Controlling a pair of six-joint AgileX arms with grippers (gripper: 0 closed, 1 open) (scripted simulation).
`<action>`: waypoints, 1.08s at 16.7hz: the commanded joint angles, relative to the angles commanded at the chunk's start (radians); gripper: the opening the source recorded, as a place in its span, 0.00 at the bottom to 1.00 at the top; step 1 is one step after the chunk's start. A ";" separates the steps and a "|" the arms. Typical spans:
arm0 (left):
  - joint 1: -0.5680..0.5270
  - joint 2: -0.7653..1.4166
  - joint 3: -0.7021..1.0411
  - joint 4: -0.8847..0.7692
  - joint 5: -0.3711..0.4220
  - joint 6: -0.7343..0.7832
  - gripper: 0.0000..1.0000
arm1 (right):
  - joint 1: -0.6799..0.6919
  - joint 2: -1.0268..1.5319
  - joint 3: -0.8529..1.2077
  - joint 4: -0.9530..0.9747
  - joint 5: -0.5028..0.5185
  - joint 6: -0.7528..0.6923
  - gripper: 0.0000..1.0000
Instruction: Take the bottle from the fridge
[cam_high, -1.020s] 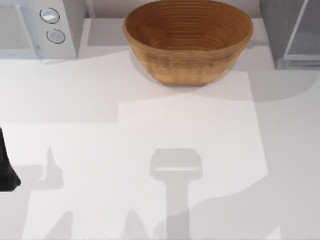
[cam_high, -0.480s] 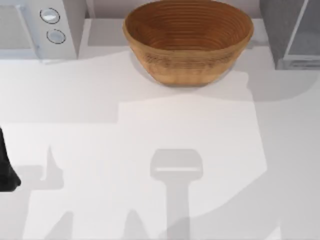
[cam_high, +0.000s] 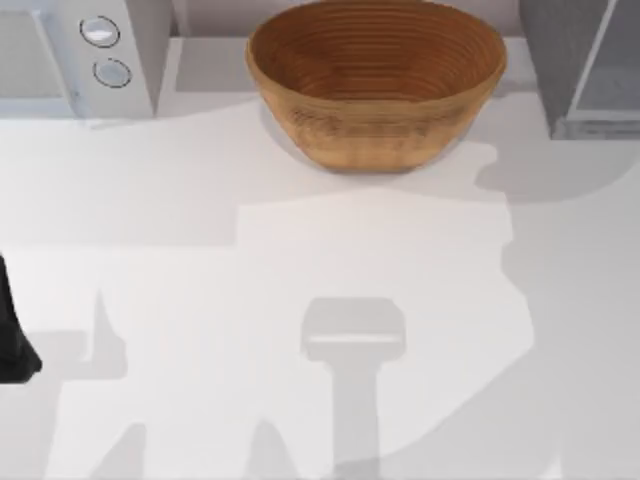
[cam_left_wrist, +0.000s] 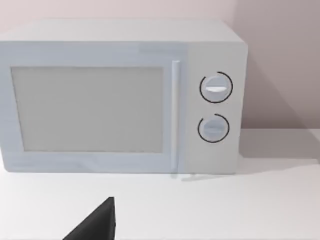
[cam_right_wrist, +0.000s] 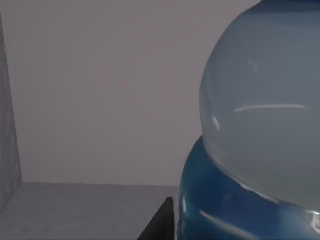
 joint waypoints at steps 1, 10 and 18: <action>0.000 0.000 0.000 0.000 0.000 0.000 1.00 | -0.007 -0.026 -0.031 0.015 -0.007 0.000 0.00; 0.000 0.000 0.000 0.000 0.000 0.000 1.00 | -0.065 -0.232 -0.401 0.142 -0.066 0.002 0.00; 0.000 0.000 0.000 0.000 0.000 0.000 1.00 | -0.052 -0.270 -0.417 0.114 -0.058 0.004 0.00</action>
